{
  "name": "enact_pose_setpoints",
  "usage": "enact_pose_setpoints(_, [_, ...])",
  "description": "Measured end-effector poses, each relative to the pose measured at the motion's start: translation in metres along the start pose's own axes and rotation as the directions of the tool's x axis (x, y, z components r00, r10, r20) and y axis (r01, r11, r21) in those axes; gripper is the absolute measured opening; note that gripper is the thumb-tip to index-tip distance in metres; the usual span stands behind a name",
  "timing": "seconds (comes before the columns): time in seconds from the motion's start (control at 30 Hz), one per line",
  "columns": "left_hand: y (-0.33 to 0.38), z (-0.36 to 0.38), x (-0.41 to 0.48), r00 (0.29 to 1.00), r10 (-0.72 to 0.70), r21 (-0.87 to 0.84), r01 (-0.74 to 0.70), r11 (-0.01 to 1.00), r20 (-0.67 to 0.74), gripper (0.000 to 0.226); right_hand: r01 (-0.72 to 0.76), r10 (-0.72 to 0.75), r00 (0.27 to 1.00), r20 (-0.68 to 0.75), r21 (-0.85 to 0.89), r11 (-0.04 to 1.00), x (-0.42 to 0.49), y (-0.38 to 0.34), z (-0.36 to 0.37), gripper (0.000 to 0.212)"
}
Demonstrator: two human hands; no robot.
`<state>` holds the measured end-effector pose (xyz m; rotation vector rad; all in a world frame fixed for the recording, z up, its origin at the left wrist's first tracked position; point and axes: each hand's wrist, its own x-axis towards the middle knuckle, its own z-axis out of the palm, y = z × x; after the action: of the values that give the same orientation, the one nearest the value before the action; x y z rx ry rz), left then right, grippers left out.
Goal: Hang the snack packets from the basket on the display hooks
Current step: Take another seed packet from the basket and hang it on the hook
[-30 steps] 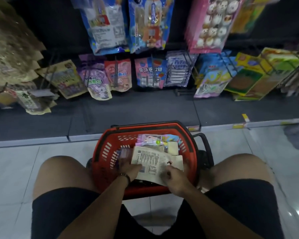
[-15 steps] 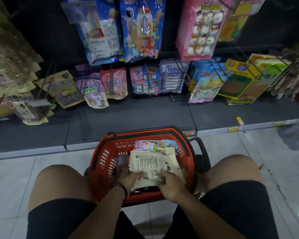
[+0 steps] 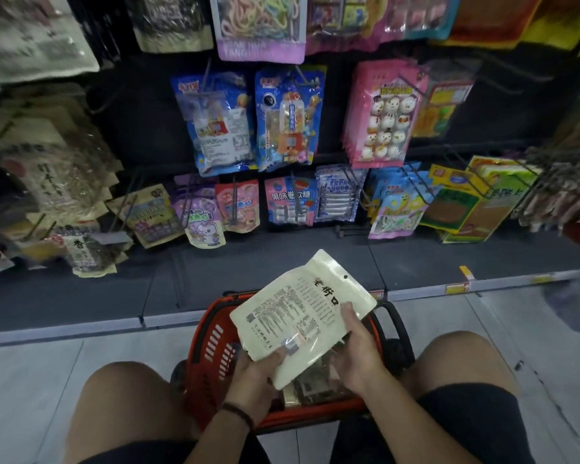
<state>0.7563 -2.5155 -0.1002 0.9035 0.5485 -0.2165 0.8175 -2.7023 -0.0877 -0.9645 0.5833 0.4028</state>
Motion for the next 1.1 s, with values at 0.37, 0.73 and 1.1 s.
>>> enact_pose_setpoints(0.37, [0.098, 0.013, -0.004, 0.968, 0.244, 0.145, -0.232, 0.962, -0.067, 0.066, 0.205, -0.174, 0.976, 0.130, -0.283, 0.937, -0.003, -0.094, 0.057, 0.053])
enact_pose_setpoints(0.73, [0.178, 0.074, -0.001, 0.880, 0.437, 0.499, -0.468, 0.729, 0.187, 0.026, 0.438, -0.256, 0.855, 0.451, -0.363, 0.823, -0.016, -0.125, 0.093, 0.052])
enact_pose_setpoints(1.1, [0.246, 0.092, -0.035, 0.770, 0.544, 0.608, -0.616, 0.500, 0.333, 0.026, 0.731, -0.412, 0.678, 0.609, -0.502, 0.462, -0.042, -0.188, 0.120, 0.024])
